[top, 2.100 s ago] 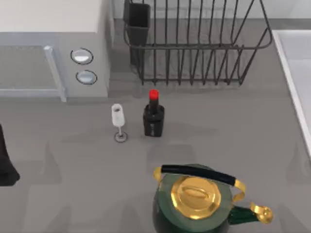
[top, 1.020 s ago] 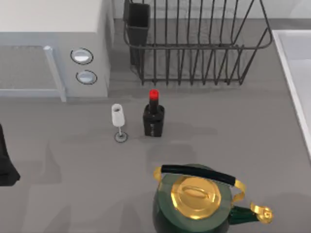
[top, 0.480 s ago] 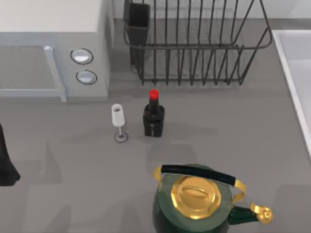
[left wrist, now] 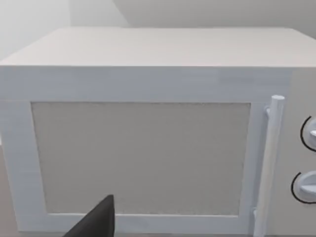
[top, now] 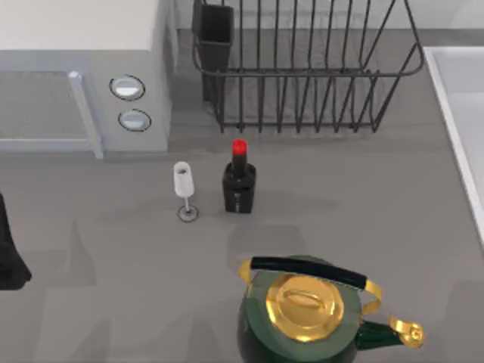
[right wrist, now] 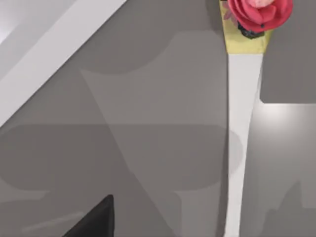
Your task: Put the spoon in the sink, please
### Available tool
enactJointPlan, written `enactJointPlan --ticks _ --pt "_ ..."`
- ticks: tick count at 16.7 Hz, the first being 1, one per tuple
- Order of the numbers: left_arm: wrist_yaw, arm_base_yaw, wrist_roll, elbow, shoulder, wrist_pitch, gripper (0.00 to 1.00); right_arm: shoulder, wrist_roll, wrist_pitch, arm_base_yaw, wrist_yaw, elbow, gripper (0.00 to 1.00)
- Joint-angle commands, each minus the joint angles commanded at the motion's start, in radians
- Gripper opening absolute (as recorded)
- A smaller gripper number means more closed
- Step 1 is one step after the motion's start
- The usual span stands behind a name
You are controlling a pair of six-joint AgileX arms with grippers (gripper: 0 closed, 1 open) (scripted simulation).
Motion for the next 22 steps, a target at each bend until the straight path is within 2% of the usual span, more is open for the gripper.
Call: enactJointPlan --ticks 6,12,22 --pt "0.000 0.000 0.000 0.000 0.000 0.000 1.00 0.143 0.003 0.306 0.000 0.000 -0.156 1.00" --pt "0.000 0.000 0.000 0.000 0.000 0.000 1.00 0.165 0.004 0.346 0.001 0.000 -0.180 1.00" --pt "0.000 0.000 0.000 0.000 0.000 0.000 1.00 0.165 0.004 0.346 0.001 0.000 -0.180 0.25"
